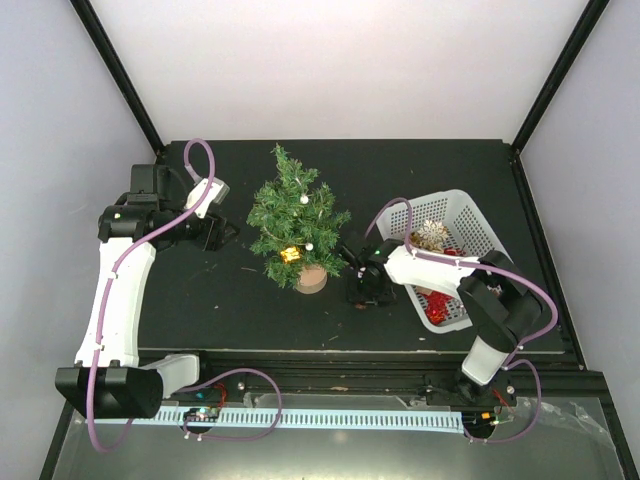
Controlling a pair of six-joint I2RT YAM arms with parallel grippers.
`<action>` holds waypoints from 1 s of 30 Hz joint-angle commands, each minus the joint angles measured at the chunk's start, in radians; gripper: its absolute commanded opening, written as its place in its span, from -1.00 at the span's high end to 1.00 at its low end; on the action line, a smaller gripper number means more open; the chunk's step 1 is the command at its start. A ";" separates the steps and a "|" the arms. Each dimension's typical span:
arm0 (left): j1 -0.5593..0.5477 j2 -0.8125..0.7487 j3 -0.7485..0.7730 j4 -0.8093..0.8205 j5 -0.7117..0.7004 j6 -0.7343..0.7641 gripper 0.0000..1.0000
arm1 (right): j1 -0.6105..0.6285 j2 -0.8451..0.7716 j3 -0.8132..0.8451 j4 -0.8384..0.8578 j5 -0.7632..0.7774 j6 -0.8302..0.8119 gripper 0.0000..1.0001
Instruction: Decorate the small christmas tree
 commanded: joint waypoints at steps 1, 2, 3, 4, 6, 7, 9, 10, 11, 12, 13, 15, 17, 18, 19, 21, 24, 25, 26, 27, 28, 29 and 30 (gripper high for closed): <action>0.001 -0.020 0.003 -0.023 0.026 0.009 -0.28 | -0.005 -0.016 -0.018 0.008 0.004 0.008 -0.02; 0.001 -0.021 0.004 -0.022 0.029 0.010 -0.28 | -0.006 -0.025 -0.023 0.009 0.004 0.011 0.04; 0.001 -0.021 0.001 -0.022 0.031 0.010 -0.28 | -0.005 -0.035 -0.027 0.009 0.006 0.014 0.11; 0.001 -0.020 0.000 -0.021 0.033 0.009 -0.28 | -0.006 -0.041 -0.029 0.009 0.010 0.015 0.17; 0.001 -0.020 -0.005 -0.018 0.036 0.010 -0.28 | -0.005 -0.048 -0.030 0.008 0.015 0.013 0.25; 0.000 -0.019 -0.008 -0.016 0.038 0.010 -0.28 | -0.006 -0.048 -0.029 0.006 0.018 0.012 0.28; 0.001 -0.018 -0.013 -0.015 0.048 0.016 -0.28 | -0.006 -0.046 -0.022 0.000 0.020 0.009 0.32; 0.001 -0.017 -0.012 -0.018 0.053 0.017 -0.29 | -0.006 -0.048 -0.019 -0.006 0.020 0.007 0.32; 0.000 -0.017 -0.012 -0.019 0.055 0.019 -0.29 | -0.007 -0.052 -0.014 -0.014 0.024 0.007 0.33; 0.001 -0.016 -0.013 -0.022 0.058 0.024 -0.29 | -0.006 -0.059 -0.009 -0.024 0.028 0.006 0.33; 0.000 -0.016 -0.014 -0.026 0.062 0.032 -0.29 | -0.007 -0.068 -0.002 -0.036 0.034 0.005 0.33; 0.000 -0.017 -0.019 -0.041 0.074 0.048 -0.28 | -0.006 -0.095 0.008 -0.065 0.047 0.001 0.34; 0.000 -0.016 -0.030 -0.059 0.093 0.075 -0.27 | -0.007 -0.119 0.016 -0.091 0.059 0.000 0.34; 0.000 -0.017 -0.035 -0.069 0.104 0.087 -0.26 | -0.006 -0.131 0.022 -0.104 0.062 -0.001 0.35; 0.000 -0.018 -0.040 -0.082 0.116 0.101 -0.25 | -0.006 -0.143 0.029 -0.116 0.062 -0.001 0.35; 0.000 -0.022 -0.051 -0.103 0.141 0.127 -0.25 | -0.006 -0.168 0.043 -0.140 0.072 -0.002 0.35; -0.003 -0.024 -0.070 -0.112 0.161 0.144 -0.25 | -0.006 -0.190 0.066 -0.172 0.080 -0.004 0.36; -0.006 -0.024 -0.077 -0.111 0.166 0.146 -0.25 | -0.006 -0.197 0.073 -0.180 0.080 -0.003 0.36; -0.010 -0.023 -0.082 -0.112 0.168 0.146 -0.25 | -0.007 -0.202 0.080 -0.187 0.079 -0.002 0.36; -0.017 -0.023 -0.087 -0.111 0.174 0.145 -0.25 | -0.006 -0.206 0.088 -0.195 0.080 -0.002 0.37; -0.026 -0.023 -0.091 -0.109 0.177 0.144 -0.25 | -0.006 -0.210 0.096 -0.203 0.081 -0.003 0.37; -0.038 -0.024 -0.096 -0.106 0.178 0.140 -0.25 | -0.006 -0.214 0.104 -0.209 0.082 -0.002 0.37; -0.048 -0.025 -0.101 -0.097 0.173 0.134 -0.25 | -0.006 -0.219 0.113 -0.217 0.082 -0.002 0.37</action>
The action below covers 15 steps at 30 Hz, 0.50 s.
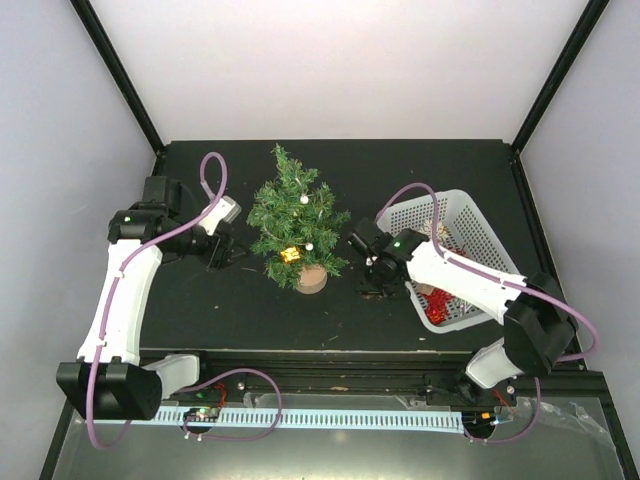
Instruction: Decorate the small christmas tree
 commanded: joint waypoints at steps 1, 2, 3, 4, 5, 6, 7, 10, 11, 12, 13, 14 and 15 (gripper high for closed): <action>-0.047 -0.023 -0.022 0.002 0.036 0.012 -0.26 | -0.006 -0.032 0.052 -0.060 0.028 -0.002 0.37; -0.058 -0.024 -0.029 0.016 0.028 0.003 -0.25 | -0.006 -0.035 0.063 -0.068 0.030 -0.001 0.38; -0.070 -0.023 -0.036 0.033 0.021 -0.005 -0.26 | -0.006 -0.039 0.077 -0.076 0.031 -0.001 0.38; -0.080 -0.021 -0.041 0.049 0.010 -0.012 -0.26 | -0.006 -0.042 0.087 -0.083 0.032 -0.001 0.37; -0.092 -0.019 -0.047 0.069 -0.020 -0.024 -0.26 | -0.006 -0.047 0.099 -0.093 0.034 0.000 0.38; -0.105 -0.019 -0.055 0.094 -0.039 -0.035 -0.25 | -0.007 -0.049 0.112 -0.102 0.035 0.003 0.38; -0.112 -0.016 -0.061 0.117 -0.057 -0.042 -0.25 | -0.006 -0.052 0.124 -0.109 0.036 0.004 0.38; -0.115 0.003 -0.074 0.182 -0.100 -0.067 -0.26 | -0.006 -0.069 0.158 -0.132 0.035 0.013 0.38; -0.116 0.013 -0.074 0.200 -0.113 -0.075 -0.26 | -0.006 -0.075 0.166 -0.137 0.035 0.014 0.39; -0.115 0.024 -0.077 0.224 -0.146 -0.085 -0.26 | -0.007 -0.081 0.174 -0.142 0.034 0.016 0.39; -0.116 0.035 -0.079 0.250 -0.174 -0.095 -0.26 | -0.005 -0.085 0.180 -0.148 0.031 0.015 0.39; -0.117 0.049 -0.078 0.270 -0.196 -0.100 -0.26 | -0.005 -0.089 0.187 -0.150 0.027 0.013 0.39; -0.117 0.063 -0.074 0.283 -0.209 -0.102 -0.25 | -0.006 -0.091 0.193 -0.157 0.025 0.010 0.39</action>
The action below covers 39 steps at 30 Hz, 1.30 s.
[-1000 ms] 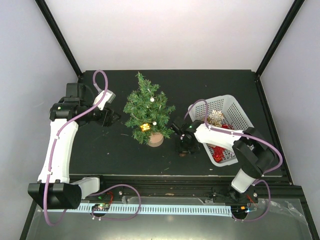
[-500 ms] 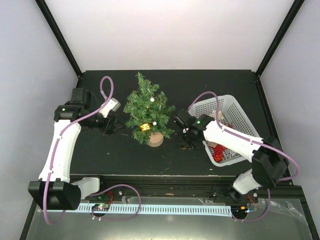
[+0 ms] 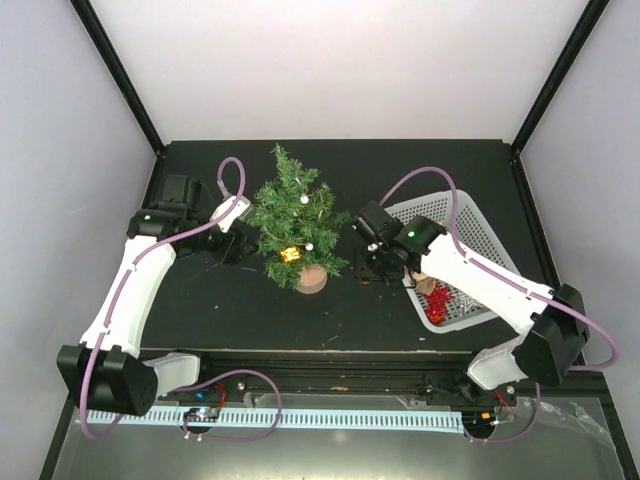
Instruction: Decorate the small christmas tree
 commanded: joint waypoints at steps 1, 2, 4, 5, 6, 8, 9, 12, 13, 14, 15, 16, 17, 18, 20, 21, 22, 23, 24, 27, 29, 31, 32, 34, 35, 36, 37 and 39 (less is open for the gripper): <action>-0.004 0.060 0.005 0.140 -0.111 -0.045 -0.25 | -0.006 -0.031 0.043 -0.049 0.015 0.007 0.39; -0.003 0.074 0.009 0.154 -0.120 -0.051 -0.25 | -0.006 -0.036 0.045 -0.053 0.015 0.006 0.39; -0.002 0.090 0.022 0.177 -0.128 -0.057 -0.25 | -0.006 -0.048 0.049 -0.057 0.020 0.006 0.39; -0.003 0.121 0.029 0.186 -0.130 -0.059 -0.25 | -0.005 -0.052 0.054 -0.062 0.021 0.005 0.39; -0.003 0.139 0.038 0.192 -0.133 -0.061 -0.25 | -0.006 -0.058 0.060 -0.067 0.023 0.004 0.39; -0.004 0.175 0.060 0.207 -0.138 -0.063 -0.25 | -0.006 -0.069 0.072 -0.076 0.028 0.003 0.39; -0.003 0.192 0.071 0.213 -0.140 -0.065 -0.25 | -0.007 -0.075 0.080 -0.081 0.033 0.002 0.39; -0.002 0.241 0.114 0.225 -0.145 -0.070 -0.25 | -0.005 -0.094 0.101 -0.091 0.040 -0.002 0.39; -0.003 0.258 0.130 0.226 -0.145 -0.070 -0.25 | -0.005 -0.102 0.109 -0.092 0.041 -0.003 0.39; -0.003 0.274 0.151 0.229 -0.146 -0.071 -0.25 | -0.005 -0.110 0.116 -0.091 0.041 -0.006 0.39; -0.002 0.291 0.170 0.230 -0.146 -0.071 -0.25 | -0.005 -0.116 0.123 -0.091 0.041 -0.007 0.39; -0.002 0.309 0.193 0.228 -0.146 -0.071 -0.25 | -0.006 -0.125 0.129 -0.089 0.040 -0.008 0.39; -0.002 0.326 0.215 0.227 -0.147 -0.070 -0.25 | -0.006 -0.132 0.134 -0.085 0.037 -0.010 0.39; -0.002 0.342 0.237 0.224 -0.146 -0.070 -0.25 | -0.004 -0.140 0.137 -0.080 0.033 -0.010 0.39; -0.002 0.375 0.278 0.218 -0.146 -0.068 -0.25 | -0.005 -0.156 0.142 -0.066 0.025 -0.013 0.39; -0.003 0.390 0.299 0.214 -0.145 -0.068 -0.25 | -0.004 -0.162 0.143 -0.057 0.020 -0.016 0.39; -0.003 0.407 0.323 0.208 -0.140 -0.068 -0.25 | -0.004 -0.169 0.144 -0.047 0.012 -0.017 0.38; -0.002 0.419 0.339 0.205 -0.133 -0.066 -0.25 | -0.004 -0.175 0.145 -0.035 0.003 -0.018 0.38; -0.003 0.432 0.354 0.202 -0.127 -0.063 -0.25 | -0.005 -0.178 0.148 -0.024 -0.005 -0.020 0.38; -0.003 0.462 0.389 0.192 -0.125 -0.056 -0.24 | -0.003 -0.182 0.166 0.017 -0.042 -0.023 0.39; -0.002 0.472 0.400 0.182 -0.123 -0.053 -0.24 | 0.003 -0.175 0.194 0.040 -0.054 -0.027 0.39; -0.003 0.468 0.393 0.179 -0.124 -0.051 -0.24 | 0.008 -0.150 0.240 0.048 -0.065 -0.038 0.38; -0.002 0.461 0.385 0.180 -0.125 -0.050 -0.24 | 0.013 -0.135 0.266 0.046 -0.065 -0.042 0.38; -0.001 0.442 0.361 0.184 -0.131 -0.048 -0.24 | 0.017 -0.108 0.309 0.042 -0.066 -0.052 0.39; -0.002 0.432 0.349 0.186 -0.133 -0.048 -0.24 | 0.017 -0.097 0.327 0.044 -0.065 -0.056 0.39; 0.000 0.422 0.338 0.187 -0.135 -0.048 -0.24 | 0.018 -0.085 0.341 0.047 -0.058 -0.060 0.38; 0.001 0.412 0.330 0.185 -0.136 -0.047 -0.24 | 0.018 -0.073 0.356 0.047 -0.053 -0.068 0.38; 0.001 0.393 0.318 0.179 -0.135 -0.048 -0.24 | 0.016 -0.042 0.384 0.046 -0.042 -0.080 0.39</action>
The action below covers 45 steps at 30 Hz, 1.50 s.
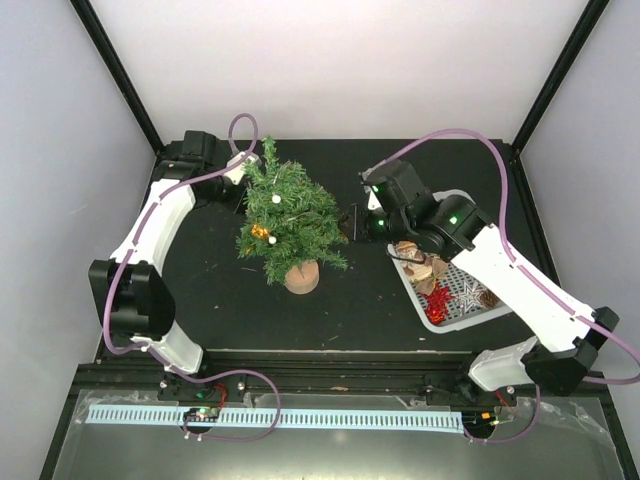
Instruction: Decorate the small christmas tree
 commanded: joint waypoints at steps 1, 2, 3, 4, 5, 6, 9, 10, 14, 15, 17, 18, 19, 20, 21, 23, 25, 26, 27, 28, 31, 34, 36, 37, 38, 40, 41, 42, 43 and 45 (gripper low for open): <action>0.001 -0.064 -0.021 -0.020 0.000 0.008 -0.24 | 0.003 0.065 0.064 0.018 0.010 -0.042 0.39; 0.001 -0.070 -0.025 -0.023 0.001 0.007 -0.24 | 0.002 0.080 0.075 0.015 0.010 -0.042 0.39; 0.001 -0.076 -0.026 -0.026 0.004 0.004 -0.24 | 0.001 0.094 0.080 0.015 0.009 -0.042 0.39; 0.002 -0.080 -0.029 -0.030 0.006 0.003 -0.24 | 0.000 0.105 0.082 0.015 0.004 -0.041 0.40; 0.001 -0.084 -0.030 -0.033 0.010 0.002 -0.24 | -0.001 0.115 0.082 0.020 -0.003 -0.041 0.40; 0.001 -0.087 -0.031 -0.036 0.013 0.000 -0.24 | -0.002 0.125 0.076 0.028 -0.010 -0.040 0.40; 0.001 -0.096 -0.036 -0.040 0.021 -0.004 -0.25 | -0.004 0.140 0.067 0.060 -0.019 -0.039 0.40; 0.001 -0.098 -0.039 -0.040 0.023 -0.006 -0.25 | -0.006 0.145 0.066 0.066 -0.020 -0.040 0.41; -0.001 -0.104 -0.054 -0.037 0.036 -0.014 -0.25 | -0.013 0.160 0.060 0.091 -0.031 -0.034 0.42; -0.001 -0.105 -0.058 -0.036 0.038 -0.016 -0.25 | -0.014 0.158 0.056 0.098 -0.030 -0.032 0.42; -0.001 -0.107 -0.064 -0.033 0.043 -0.023 -0.25 | -0.017 0.151 0.049 0.106 -0.023 -0.027 0.42; 0.000 -0.109 -0.067 -0.031 0.046 -0.025 -0.25 | -0.016 0.145 0.044 0.111 -0.020 -0.023 0.42; -0.001 -0.110 -0.071 -0.029 0.048 -0.027 -0.25 | -0.018 0.138 0.035 0.118 -0.020 -0.020 0.42; -0.002 -0.111 -0.074 -0.028 0.051 -0.028 -0.25 | -0.022 0.130 0.023 0.130 -0.021 -0.013 0.42; -0.003 -0.112 -0.076 -0.027 0.051 -0.030 -0.25 | -0.025 0.124 0.009 0.143 -0.026 -0.007 0.42; -0.005 -0.112 -0.077 -0.026 0.053 -0.032 -0.25 | -0.031 0.115 -0.017 0.170 -0.043 0.009 0.42; -0.008 -0.110 -0.077 -0.024 0.054 -0.035 -0.25 | -0.034 0.113 -0.037 0.193 -0.064 0.025 0.42; -0.010 -0.110 -0.076 -0.024 0.054 -0.038 -0.25 | -0.034 0.115 -0.044 0.204 -0.071 0.034 0.42; -0.013 -0.111 -0.075 -0.024 0.055 -0.040 -0.25 | -0.033 0.115 -0.052 0.212 -0.074 0.043 0.42; -0.013 -0.111 -0.077 -0.023 0.056 -0.043 -0.25 | -0.034 0.115 -0.061 0.223 -0.076 0.053 0.42; -0.018 -0.113 -0.078 -0.023 0.059 -0.049 -0.25 | -0.035 0.106 -0.103 0.271 -0.088 0.081 0.42; -0.024 -0.119 -0.088 -0.021 0.059 -0.049 -0.25 | -0.035 0.094 -0.138 0.311 -0.086 0.107 0.42; -0.024 -0.123 -0.093 -0.019 0.058 -0.049 -0.26 | -0.036 0.095 -0.144 0.322 -0.078 0.118 0.42; -0.024 -0.126 -0.098 -0.018 0.058 -0.049 -0.26 | -0.035 0.096 -0.146 0.323 -0.072 0.121 0.42; -0.025 -0.127 -0.100 -0.017 0.058 -0.050 -0.26 | -0.035 0.097 -0.149 0.325 -0.066 0.123 0.42; -0.025 -0.131 -0.107 -0.015 0.058 -0.050 -0.25 | -0.035 0.096 -0.156 0.333 -0.047 0.129 0.42; -0.026 -0.131 -0.111 -0.014 0.057 -0.051 -0.26 | -0.036 0.094 -0.158 0.340 -0.040 0.132 0.42; -0.027 -0.134 -0.114 -0.014 0.058 -0.051 -0.26 | -0.035 0.092 -0.159 0.345 -0.029 0.136 0.42; -0.028 -0.135 -0.117 -0.012 0.057 -0.051 -0.25 | -0.035 0.091 -0.158 0.346 -0.015 0.143 0.42; -0.029 -0.138 -0.122 -0.011 0.058 -0.052 -0.25 | -0.035 0.094 -0.150 0.346 0.004 0.152 0.42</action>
